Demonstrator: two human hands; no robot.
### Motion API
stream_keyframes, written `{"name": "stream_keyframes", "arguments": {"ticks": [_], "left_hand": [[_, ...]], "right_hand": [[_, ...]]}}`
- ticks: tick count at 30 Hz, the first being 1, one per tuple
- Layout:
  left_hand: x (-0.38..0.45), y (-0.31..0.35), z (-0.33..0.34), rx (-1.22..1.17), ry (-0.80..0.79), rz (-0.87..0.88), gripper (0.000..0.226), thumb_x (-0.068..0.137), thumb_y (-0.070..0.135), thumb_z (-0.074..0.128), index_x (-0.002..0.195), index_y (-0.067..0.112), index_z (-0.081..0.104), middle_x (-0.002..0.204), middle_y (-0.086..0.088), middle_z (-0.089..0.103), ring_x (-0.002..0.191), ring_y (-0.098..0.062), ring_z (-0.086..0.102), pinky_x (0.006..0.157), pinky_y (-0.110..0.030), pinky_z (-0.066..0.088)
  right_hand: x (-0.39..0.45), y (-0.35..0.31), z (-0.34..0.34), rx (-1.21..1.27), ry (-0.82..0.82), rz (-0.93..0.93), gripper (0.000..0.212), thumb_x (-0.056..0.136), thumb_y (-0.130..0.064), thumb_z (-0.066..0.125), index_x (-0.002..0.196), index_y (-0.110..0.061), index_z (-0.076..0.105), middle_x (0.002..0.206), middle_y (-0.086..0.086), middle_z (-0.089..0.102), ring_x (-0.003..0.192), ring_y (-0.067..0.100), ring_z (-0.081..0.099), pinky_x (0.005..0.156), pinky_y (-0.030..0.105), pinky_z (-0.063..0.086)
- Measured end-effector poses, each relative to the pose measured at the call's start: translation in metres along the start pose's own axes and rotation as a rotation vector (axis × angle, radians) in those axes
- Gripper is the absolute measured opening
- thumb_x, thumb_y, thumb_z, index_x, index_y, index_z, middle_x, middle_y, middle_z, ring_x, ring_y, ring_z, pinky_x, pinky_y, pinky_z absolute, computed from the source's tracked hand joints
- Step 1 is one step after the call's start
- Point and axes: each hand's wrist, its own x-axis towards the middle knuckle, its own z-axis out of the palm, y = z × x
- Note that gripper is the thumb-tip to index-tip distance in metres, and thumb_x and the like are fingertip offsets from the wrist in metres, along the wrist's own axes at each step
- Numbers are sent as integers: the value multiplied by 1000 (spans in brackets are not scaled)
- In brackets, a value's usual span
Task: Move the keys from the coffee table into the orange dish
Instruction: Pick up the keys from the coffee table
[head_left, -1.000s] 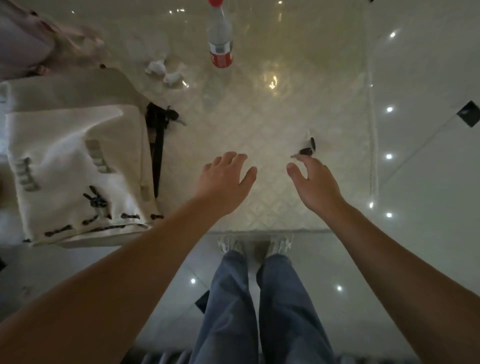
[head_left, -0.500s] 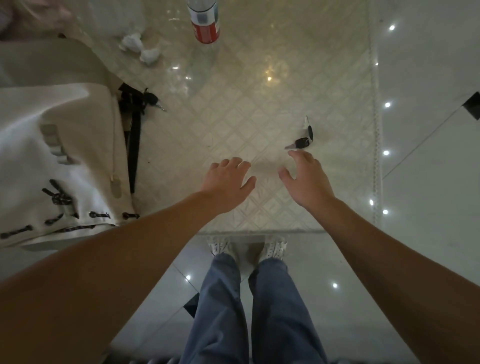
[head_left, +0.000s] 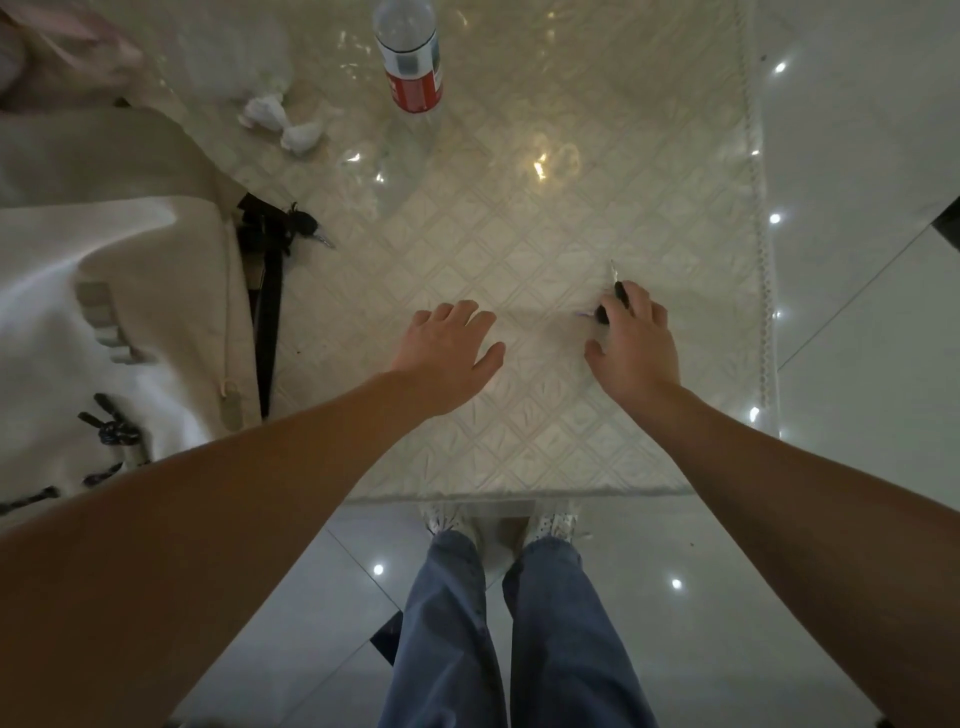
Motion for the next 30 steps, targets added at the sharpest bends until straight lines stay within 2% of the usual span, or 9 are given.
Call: {"name": "stream_keyframes", "arguments": {"ticks": [6,9,12,17,22,25,27,30], "left_hand": [[-5,-11,2,-38,1,-5,54,93,49,32,133,16,46,140,-8,47,123,-26,46,100,-44,34],[-6,-19,-1,-55,4,-23,52,94,49,33,132,16,46,138,-7,48,122,-26,46,100,-44,34],[-6,-31,-6,-58,14,-37,51,94,47,35,132,15,47,136,-7,50,120,-27,47,98,-45,36],[-7,-49,-12,-45,34,-61,52,93,47,34,131,14,46,136,-7,50,119,-27,48,97,-44,36],[-14,-66,-22,-49,59,-118,50,94,47,34,129,15,48,132,-6,52,116,-25,49,96,-43,37],[-18,-78,-31,-56,74,-147,52,94,47,32,131,15,46,135,-7,50,118,-26,48,97,-44,37],[-18,-89,-38,-41,92,-170,51,94,47,32,132,15,45,136,-7,49,120,-26,48,98,-44,37],[-14,-109,-46,-22,138,-224,48,94,44,36,133,16,45,136,-7,49,121,-26,47,99,-44,36]], "right_hand": [[6,-11,2,5,29,-22,34,84,-15,65,116,-11,55,128,11,41,110,26,46,71,34,46],[9,-20,6,31,34,-11,24,87,-19,64,107,-11,54,119,12,43,99,26,50,63,32,41],[9,-28,10,48,39,-16,19,91,-23,59,105,-10,53,114,12,45,94,27,51,64,32,36],[14,-47,13,57,3,-52,19,85,-15,61,102,-11,53,103,10,52,87,22,47,65,31,32],[20,-81,11,201,-5,-64,14,84,-18,60,95,-16,51,93,0,49,79,20,50,59,30,33],[24,-108,8,351,-10,-35,9,86,-22,57,93,-19,53,92,-1,57,75,19,55,61,30,37],[27,-127,5,417,-23,-44,6,88,-25,54,89,-19,53,85,-2,60,72,19,56,61,31,37],[31,-155,0,456,-71,-86,9,89,-26,52,85,-19,50,71,-7,54,63,17,52,59,30,33]]}}
